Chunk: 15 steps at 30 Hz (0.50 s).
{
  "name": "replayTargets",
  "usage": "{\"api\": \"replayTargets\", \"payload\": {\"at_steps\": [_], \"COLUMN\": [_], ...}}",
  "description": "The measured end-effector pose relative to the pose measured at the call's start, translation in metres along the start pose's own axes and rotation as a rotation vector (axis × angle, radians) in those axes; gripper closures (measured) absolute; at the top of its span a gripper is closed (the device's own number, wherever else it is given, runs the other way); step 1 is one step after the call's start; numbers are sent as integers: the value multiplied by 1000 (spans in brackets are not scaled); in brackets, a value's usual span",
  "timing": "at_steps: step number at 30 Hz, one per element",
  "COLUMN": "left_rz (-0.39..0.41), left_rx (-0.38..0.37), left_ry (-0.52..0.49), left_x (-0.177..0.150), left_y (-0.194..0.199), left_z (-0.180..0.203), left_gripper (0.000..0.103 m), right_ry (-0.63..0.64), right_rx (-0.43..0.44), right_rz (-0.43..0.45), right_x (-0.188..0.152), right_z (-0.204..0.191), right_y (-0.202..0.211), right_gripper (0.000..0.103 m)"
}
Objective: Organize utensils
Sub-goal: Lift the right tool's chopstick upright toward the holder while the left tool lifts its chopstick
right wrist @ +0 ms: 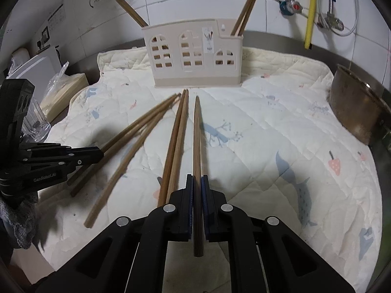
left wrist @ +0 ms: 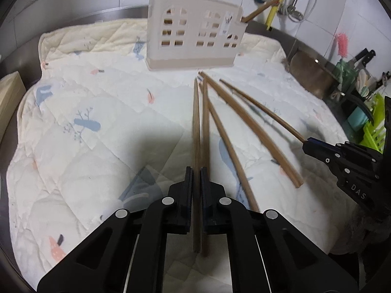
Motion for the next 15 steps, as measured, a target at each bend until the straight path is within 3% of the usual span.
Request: {"api": "replayTargets", "payload": {"at_steps": [10, 15], "left_rz": [136, 168], "left_rx": [-4, -14], "left_ry": [-45, -54], "left_x": [24, 40], "left_y": [58, 72], "left_z": [9, 9], "left_gripper": [98, 98], "right_ry": [34, 63], "right_rx": [-10, -13], "right_rz": [114, 159], "right_x": [30, 53], "right_z": [-7, -14], "right_y": [41, 56], "right_gripper": [96, 96]}}
Point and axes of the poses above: each gripper's, at about its wrist camera, not at the fingertips, and y roughly against the way its jaws point, z to its right, x to its top, the point moved 3 cm from there along -y, roughly the way its jaws point, and after that the axes turned 9 degrees about -z, right-handed, at the moved point
